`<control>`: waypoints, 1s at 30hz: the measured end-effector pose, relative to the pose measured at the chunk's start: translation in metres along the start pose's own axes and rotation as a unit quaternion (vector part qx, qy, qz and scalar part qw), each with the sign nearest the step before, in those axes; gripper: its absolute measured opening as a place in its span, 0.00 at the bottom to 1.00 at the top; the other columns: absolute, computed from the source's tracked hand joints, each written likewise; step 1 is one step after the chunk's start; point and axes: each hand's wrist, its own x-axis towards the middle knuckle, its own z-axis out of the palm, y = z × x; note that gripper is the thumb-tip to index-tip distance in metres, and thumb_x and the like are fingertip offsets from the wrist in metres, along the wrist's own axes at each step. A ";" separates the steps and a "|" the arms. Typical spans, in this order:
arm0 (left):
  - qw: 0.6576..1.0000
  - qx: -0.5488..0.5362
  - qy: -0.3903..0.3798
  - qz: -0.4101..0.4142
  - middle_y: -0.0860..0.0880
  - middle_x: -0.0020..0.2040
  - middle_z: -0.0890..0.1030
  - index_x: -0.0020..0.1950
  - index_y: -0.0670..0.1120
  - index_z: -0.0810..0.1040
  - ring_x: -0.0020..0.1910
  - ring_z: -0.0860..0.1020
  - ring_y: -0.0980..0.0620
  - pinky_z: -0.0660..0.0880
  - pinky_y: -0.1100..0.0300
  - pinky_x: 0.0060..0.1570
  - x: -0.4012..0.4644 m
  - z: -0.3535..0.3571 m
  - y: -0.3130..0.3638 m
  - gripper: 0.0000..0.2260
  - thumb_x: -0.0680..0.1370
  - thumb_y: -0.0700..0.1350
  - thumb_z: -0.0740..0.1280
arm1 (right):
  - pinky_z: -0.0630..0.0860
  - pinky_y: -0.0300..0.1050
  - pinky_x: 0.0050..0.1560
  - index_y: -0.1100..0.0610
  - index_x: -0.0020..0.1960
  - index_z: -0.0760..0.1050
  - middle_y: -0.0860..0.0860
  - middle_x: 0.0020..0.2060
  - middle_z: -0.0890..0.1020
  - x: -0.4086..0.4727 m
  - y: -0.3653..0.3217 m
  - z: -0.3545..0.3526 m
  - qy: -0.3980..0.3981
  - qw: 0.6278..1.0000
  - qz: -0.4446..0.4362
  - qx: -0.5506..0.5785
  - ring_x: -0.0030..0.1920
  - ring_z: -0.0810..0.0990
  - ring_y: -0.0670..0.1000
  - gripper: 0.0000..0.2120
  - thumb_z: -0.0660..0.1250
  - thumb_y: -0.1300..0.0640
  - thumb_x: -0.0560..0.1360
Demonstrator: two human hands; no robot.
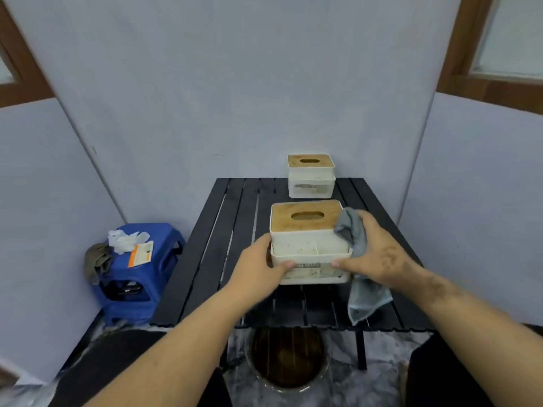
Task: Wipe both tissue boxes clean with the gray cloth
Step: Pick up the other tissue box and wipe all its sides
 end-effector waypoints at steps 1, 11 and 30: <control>1.000 -0.001 -0.001 -0.006 0.60 0.60 0.80 0.70 0.54 0.74 0.54 0.79 0.62 0.73 0.76 0.44 -0.010 0.005 -0.002 0.22 0.77 0.47 0.75 | 0.72 0.34 0.51 0.45 0.71 0.60 0.40 0.57 0.75 -0.008 0.005 0.004 -0.009 1.000 0.004 0.003 0.58 0.76 0.45 0.47 0.83 0.56 0.61; 1.000 -0.007 0.012 -0.021 0.64 0.56 0.77 0.69 0.56 0.72 0.56 0.76 0.62 0.72 0.73 0.45 -0.038 0.014 -0.013 0.22 0.78 0.44 0.74 | 0.69 0.28 0.52 0.45 0.74 0.58 0.34 0.57 0.72 -0.036 0.020 0.033 -0.002 0.999 0.009 0.040 0.57 0.74 0.38 0.48 0.82 0.59 0.63; 0.983 -0.154 0.094 0.035 0.52 0.60 0.83 0.45 0.48 0.77 0.57 0.84 0.50 0.84 0.57 0.48 -0.042 0.030 -0.051 0.08 0.77 0.39 0.75 | 0.71 0.38 0.61 0.51 0.72 0.70 0.46 0.59 0.77 -0.015 0.012 0.014 0.140 0.987 -0.070 -0.019 0.58 0.76 0.43 0.24 0.70 0.55 0.77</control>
